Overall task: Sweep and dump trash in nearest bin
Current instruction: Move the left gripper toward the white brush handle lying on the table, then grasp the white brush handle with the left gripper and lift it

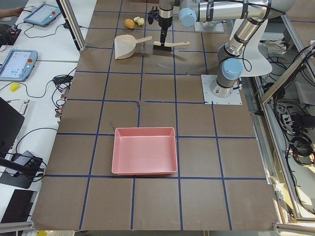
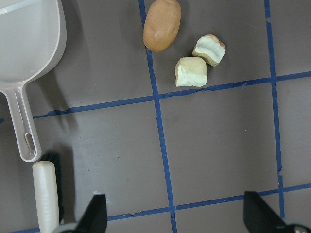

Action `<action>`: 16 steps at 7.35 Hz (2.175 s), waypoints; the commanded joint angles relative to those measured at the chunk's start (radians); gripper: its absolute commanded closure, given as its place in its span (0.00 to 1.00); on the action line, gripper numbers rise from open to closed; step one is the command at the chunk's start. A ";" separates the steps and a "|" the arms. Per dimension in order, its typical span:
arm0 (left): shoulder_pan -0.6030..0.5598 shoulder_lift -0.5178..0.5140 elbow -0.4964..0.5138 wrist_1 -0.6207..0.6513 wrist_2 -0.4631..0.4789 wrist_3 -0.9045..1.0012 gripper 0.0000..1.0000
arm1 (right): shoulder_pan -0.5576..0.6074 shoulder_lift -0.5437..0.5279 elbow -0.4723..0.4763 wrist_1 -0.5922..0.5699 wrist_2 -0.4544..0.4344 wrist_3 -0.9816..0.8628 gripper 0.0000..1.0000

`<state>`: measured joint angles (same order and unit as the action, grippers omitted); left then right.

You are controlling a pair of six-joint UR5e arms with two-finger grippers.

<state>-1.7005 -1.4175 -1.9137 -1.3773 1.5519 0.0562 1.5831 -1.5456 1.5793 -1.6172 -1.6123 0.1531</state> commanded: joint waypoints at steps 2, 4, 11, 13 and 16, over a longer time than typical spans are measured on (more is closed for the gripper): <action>-0.165 -0.067 -0.011 0.047 -0.004 -0.036 0.00 | -0.002 0.005 -0.051 0.028 0.009 -0.003 0.00; -0.221 -0.070 -0.086 0.088 -0.187 -0.068 0.02 | 0.001 -0.001 -0.048 0.023 0.006 0.012 0.00; -0.392 -0.291 -0.148 0.437 -0.083 -0.496 0.01 | 0.008 -0.044 -0.024 0.042 0.012 -0.019 0.00; -0.432 -0.296 -0.153 0.434 -0.078 -0.568 0.01 | 0.006 -0.036 -0.021 0.031 0.014 -0.101 0.00; -0.444 -0.345 -0.151 0.434 -0.047 -0.544 0.02 | 0.006 -0.034 -0.021 0.030 0.040 -0.109 0.00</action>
<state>-2.1363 -1.7448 -2.0658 -0.9437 1.4921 -0.5014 1.5894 -1.5813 1.5584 -1.5866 -1.5776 0.0485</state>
